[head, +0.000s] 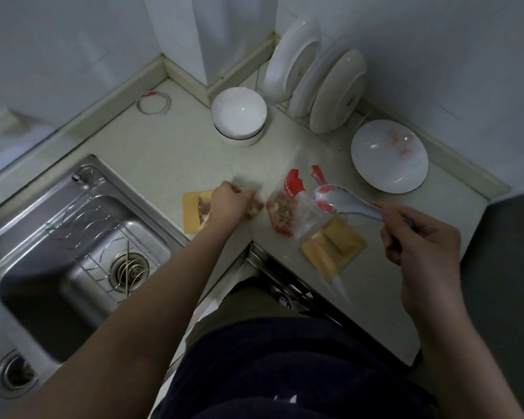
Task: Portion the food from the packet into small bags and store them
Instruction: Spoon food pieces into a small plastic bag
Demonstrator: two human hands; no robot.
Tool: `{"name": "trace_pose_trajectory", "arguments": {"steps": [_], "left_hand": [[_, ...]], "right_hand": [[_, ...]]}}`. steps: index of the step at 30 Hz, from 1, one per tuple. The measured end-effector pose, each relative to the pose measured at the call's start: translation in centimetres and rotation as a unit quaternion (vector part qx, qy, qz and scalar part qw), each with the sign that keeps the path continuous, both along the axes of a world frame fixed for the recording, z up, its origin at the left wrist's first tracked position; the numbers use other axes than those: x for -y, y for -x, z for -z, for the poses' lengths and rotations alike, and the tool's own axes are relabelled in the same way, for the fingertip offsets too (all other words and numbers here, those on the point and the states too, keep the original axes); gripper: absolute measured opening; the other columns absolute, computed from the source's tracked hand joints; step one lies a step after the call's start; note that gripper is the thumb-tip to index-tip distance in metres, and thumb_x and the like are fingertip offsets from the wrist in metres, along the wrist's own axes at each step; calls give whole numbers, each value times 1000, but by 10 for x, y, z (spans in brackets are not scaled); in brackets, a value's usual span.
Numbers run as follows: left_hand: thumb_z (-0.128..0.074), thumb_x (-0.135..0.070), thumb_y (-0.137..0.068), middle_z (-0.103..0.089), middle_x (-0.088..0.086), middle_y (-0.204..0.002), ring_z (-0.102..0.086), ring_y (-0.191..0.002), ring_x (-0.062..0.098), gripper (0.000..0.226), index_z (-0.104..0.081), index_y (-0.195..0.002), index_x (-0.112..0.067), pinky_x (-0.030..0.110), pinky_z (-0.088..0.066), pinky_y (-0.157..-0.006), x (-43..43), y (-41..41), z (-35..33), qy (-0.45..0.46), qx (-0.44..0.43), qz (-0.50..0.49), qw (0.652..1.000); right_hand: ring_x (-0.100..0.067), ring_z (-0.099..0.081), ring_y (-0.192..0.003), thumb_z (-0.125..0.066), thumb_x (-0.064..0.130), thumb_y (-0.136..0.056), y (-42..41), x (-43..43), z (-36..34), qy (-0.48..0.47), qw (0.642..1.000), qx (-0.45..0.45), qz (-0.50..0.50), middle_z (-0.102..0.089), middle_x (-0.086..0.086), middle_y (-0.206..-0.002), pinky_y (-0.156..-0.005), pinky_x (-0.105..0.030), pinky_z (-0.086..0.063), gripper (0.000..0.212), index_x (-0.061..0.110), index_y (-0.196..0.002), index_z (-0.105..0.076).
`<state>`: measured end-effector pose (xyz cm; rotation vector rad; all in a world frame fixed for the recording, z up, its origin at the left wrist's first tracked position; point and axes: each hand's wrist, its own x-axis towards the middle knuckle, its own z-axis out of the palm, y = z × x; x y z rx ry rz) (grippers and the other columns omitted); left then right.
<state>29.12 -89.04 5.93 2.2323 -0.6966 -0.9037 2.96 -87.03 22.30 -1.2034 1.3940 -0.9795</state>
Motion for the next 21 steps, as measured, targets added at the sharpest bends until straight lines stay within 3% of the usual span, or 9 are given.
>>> {"name": "trace_pose_trajectory", "arguments": {"steps": [2,6,8,11,14,16,21], "left_hand": [[-70,-42,-81,-64,13,-111,-62,-99,29,48,-62,-111,-5,30,-43,-70,2,-5,5,-32,38,40,998],[-62,-49,-83,-55,16,-120,-54,-109,34,57,-60,-119,-5,42,-46,-93,-2,-11,1,-46,100,69,991],[-59,-39,-87,-56,16,-118,-51,-109,33,45,-63,-116,-4,41,-42,-95,-11,-5,-6,18,161,53,985],[-60,-23,-90,-57,11,-103,-53,-95,25,20,-65,-98,-5,38,-44,-85,-33,12,-17,149,213,68,963],[-60,-20,-92,-54,1,-89,-48,-79,12,11,-60,-86,-11,20,-42,-70,-56,32,-25,199,180,207,941],[-58,-23,-91,-55,-2,-86,-49,-74,10,11,-59,-86,-13,20,-43,-65,-68,46,-28,208,143,316,914],[-61,-25,-93,-56,-6,-97,-54,-83,6,14,-69,-95,-14,21,-46,-76,-69,88,-22,163,46,473,864]], "right_hand": [[-6,-35,-48,-60,17,-92,5,-1,1,1,1000,-4,6,-43,5,-52,-42,-16,-27,21,27,-88,-78],[-7,-33,-49,-59,16,-92,12,-4,5,-4,999,3,33,-42,3,-53,-42,-16,-26,22,26,-87,-78],[-7,-33,-48,-59,14,-92,15,-5,7,-7,998,14,64,-44,4,-52,-42,-16,-26,24,25,-83,-78],[-4,-37,-47,-60,15,-91,21,-8,10,-10,993,24,115,-46,6,-51,-42,-15,-29,22,22,-80,-77],[-3,-38,-45,-60,14,-91,27,-9,17,-17,987,9,158,-47,10,-49,-42,-15,-32,21,21,-77,-75],[-3,-37,-44,-59,12,-90,32,-10,25,-22,983,7,182,-47,11,-47,-42,-17,-31,23,18,-71,-72],[-4,-44,-40,-63,11,-88,42,-18,43,-30,977,10,209,-56,7,-45,-40,-15,-37,23,18,-67,-71]]}}
